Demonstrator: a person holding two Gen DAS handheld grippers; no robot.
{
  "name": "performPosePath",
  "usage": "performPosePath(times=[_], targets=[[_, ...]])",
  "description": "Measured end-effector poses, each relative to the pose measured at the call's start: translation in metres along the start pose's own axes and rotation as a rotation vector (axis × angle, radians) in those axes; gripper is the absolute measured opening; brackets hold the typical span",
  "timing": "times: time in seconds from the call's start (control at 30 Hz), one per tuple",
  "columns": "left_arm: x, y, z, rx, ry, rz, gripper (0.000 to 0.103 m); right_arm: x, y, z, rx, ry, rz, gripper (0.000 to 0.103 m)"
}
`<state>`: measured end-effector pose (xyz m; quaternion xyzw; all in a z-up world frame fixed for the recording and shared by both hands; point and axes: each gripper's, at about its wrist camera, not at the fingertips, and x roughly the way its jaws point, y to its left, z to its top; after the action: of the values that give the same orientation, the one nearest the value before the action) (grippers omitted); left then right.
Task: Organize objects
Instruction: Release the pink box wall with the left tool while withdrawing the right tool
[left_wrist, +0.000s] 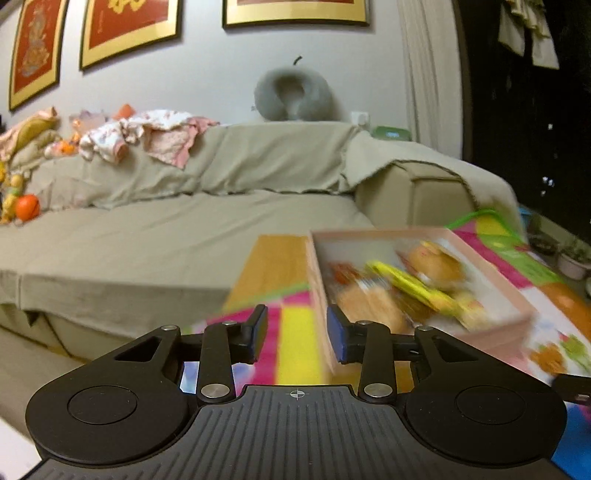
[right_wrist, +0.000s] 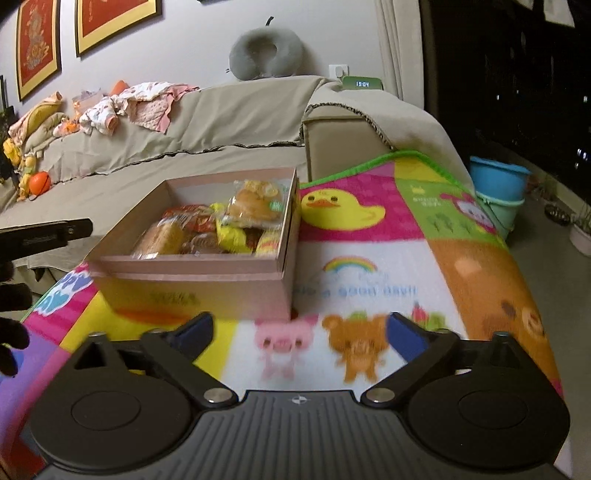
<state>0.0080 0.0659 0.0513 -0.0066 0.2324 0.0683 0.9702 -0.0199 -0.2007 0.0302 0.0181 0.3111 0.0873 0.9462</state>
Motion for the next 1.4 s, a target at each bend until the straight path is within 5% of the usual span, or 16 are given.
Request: performPosePath(times=[0.27, 0.47, 0.63, 1.4], targets=[[-0.025, -0.042, -0.065, 0.035, 0.101, -0.061, 0.039, 0.02, 0.011, -0.038, -0.064, 0.113, -0.023, 0.103], [-0.019, -0.055, -0.078, 0.025, 0.126, -0.076, 0.039, 0.02, 0.01, -0.042, -0.058, 0.095, -0.041, 0.103], [-0.018, -0.057, -0.081, 0.02, 0.113, -0.079, 0.039, 0.02, 0.006, -0.047, -0.089, 0.016, -0.079, 0.103], [-0.013, -0.08, -0.079, 0.017, 0.111, -0.056, 0.039, 0.022, -0.001, -0.046, -0.036, 0.025, -0.079, 0.103]])
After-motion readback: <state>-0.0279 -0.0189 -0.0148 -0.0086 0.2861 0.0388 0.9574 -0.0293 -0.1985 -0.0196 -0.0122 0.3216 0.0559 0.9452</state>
